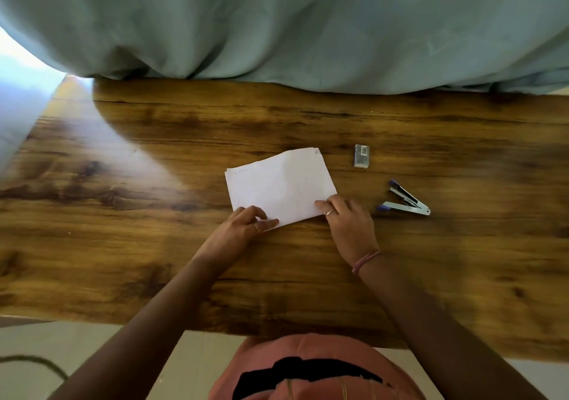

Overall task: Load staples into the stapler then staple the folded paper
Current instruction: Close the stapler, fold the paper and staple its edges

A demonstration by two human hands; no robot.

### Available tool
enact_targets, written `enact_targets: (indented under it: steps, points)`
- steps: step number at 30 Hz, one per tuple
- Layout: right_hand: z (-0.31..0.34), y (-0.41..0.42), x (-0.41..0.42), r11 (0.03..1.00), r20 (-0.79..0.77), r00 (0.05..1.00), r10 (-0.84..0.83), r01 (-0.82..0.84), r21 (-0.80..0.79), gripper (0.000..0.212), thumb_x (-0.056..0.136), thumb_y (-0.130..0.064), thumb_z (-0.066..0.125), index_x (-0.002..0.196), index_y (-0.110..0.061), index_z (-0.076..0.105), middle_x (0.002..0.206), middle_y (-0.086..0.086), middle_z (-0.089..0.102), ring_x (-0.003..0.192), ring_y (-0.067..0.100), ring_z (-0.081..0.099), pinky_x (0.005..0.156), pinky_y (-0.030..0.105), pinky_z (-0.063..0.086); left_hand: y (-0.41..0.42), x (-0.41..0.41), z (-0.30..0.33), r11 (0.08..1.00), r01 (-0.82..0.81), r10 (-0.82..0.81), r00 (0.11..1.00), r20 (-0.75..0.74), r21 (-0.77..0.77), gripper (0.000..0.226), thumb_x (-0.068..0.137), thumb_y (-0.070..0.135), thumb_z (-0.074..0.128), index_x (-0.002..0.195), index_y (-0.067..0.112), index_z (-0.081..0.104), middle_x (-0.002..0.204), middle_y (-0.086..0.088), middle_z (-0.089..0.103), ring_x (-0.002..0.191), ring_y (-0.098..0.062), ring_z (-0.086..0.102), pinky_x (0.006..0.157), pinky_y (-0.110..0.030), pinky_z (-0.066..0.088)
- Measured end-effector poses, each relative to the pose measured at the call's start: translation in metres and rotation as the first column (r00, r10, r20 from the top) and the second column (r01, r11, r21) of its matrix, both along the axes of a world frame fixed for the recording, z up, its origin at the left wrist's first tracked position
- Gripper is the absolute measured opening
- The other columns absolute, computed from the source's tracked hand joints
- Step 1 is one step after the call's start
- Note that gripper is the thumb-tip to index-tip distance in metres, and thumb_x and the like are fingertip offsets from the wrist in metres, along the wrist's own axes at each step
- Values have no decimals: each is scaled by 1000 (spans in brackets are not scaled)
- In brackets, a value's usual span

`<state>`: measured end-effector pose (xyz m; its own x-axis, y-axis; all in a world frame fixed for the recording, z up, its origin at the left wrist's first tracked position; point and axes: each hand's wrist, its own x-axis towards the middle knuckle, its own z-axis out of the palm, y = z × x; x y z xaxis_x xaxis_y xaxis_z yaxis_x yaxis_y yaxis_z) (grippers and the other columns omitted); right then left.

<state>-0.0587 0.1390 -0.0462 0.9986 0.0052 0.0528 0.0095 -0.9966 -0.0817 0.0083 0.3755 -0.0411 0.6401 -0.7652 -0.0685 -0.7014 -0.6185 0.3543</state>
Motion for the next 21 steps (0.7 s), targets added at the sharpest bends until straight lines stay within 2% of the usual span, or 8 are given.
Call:
enact_targets:
  steps: [3,5,7,9,13,15,19,21]
  points:
    - [2,2,-5,994,-23,1000,-5,2,-108,53,68,-12,83,117,-9,65,105,15,68,88,32,67,70,40,58,-5,-13,-2,990,-1,-3,1000,27,140,67,90,14,63,148,24,31,136,-6,43,124,-23,40,89,-34,53]
    - [-2,8,-10,988,-53,998,-17,9,-153,50,80,-14,72,127,-8,58,114,16,66,98,32,66,81,41,56,-12,-28,-5,968,-65,61,998,21,242,81,90,20,62,153,23,12,143,-7,31,130,-25,31,96,-37,49]
    - [-6,17,-15,988,-109,993,-52,36,-152,46,95,-19,52,138,-6,44,132,19,55,119,35,55,100,45,45,-24,-45,-8,932,-158,156,987,31,326,88,91,22,60,152,18,-3,151,-10,18,137,-29,23,104,-40,41]
    - [-6,25,-14,987,-189,975,-114,89,-137,50,99,-25,36,145,-6,29,146,18,38,135,34,37,112,47,26,-36,-60,-10,898,-222,219,974,52,380,87,94,21,54,150,11,-12,156,-15,9,142,-34,15,112,-44,29]
    - [-4,41,-11,979,-222,955,-196,178,-98,62,97,-39,29,148,-7,18,156,17,20,144,33,17,115,51,4,-45,-66,-8,873,-295,288,954,79,388,73,100,20,41,151,9,-9,156,-17,9,144,-37,7,116,-50,12]
    - [-5,48,-14,986,-192,968,-163,153,-66,64,96,-43,29,150,-12,13,159,16,10,146,33,6,114,53,-4,-45,-66,-5,876,-303,297,952,74,376,69,100,20,39,151,11,-7,156,-16,8,145,-37,5,116,-51,8]
    - [-9,64,-24,998,-125,992,-3,10,54,58,95,-49,30,149,-32,18,159,11,5,146,35,-1,111,60,-5,-48,-70,-1,866,-332,339,940,49,373,69,100,25,42,152,12,-2,158,-14,5,146,-38,2,116,-53,6]
    - [-14,67,-27,998,-152,988,-3,12,61,58,94,-53,23,149,-39,11,160,8,-5,145,34,-10,110,62,-9,-50,-71,-1,858,-351,367,930,31,374,70,100,27,43,152,13,-2,159,-14,2,145,-41,0,116,-54,5]
